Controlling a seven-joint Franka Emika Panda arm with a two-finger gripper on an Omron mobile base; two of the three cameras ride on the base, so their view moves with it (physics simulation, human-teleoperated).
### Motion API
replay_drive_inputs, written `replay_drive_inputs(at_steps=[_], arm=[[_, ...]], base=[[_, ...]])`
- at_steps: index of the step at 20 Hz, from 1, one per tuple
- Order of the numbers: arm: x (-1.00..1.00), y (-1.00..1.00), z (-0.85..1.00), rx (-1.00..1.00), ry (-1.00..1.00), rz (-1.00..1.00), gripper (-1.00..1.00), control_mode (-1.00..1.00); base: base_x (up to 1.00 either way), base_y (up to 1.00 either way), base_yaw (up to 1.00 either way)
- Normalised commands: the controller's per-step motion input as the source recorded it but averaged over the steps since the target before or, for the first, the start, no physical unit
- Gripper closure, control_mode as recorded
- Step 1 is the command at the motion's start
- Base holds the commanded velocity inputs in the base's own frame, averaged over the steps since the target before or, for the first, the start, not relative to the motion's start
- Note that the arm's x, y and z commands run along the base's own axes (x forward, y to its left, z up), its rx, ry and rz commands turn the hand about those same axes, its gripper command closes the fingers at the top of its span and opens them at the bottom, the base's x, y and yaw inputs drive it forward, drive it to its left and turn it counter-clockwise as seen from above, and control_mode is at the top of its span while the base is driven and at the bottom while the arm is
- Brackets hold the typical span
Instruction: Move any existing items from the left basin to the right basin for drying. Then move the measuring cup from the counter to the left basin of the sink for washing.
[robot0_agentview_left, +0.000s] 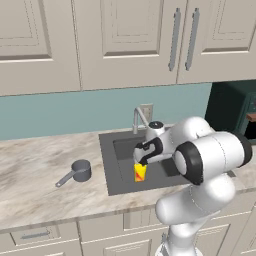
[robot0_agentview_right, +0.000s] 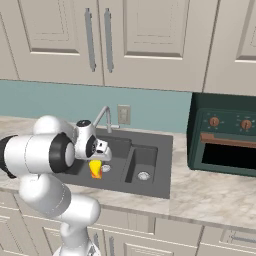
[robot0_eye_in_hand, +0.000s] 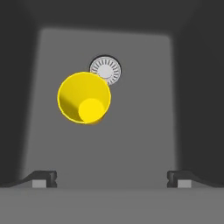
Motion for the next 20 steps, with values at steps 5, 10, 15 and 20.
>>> replay_drive_inputs(at_steps=[5, 10, 15, 20], arm=[[0.07, 0.0, -0.12, 0.0, 0.0, 0.0, -1.0, -1.0], [0.04, 0.0, -0.14, 0.0, 0.0, 0.0, -1.0, -1.0], [0.05, 0.0, -0.11, 0.0, 0.0, 0.0, -1.0, -1.0], [0.06, 0.0, -0.07, 0.0, 0.0, 0.0, -1.0, -1.0]], base=[[0.0, 0.0, 0.0], [0.0, 0.0, 0.0], [0.0, 0.0, 0.0], [0.0, 0.0, 0.0]])
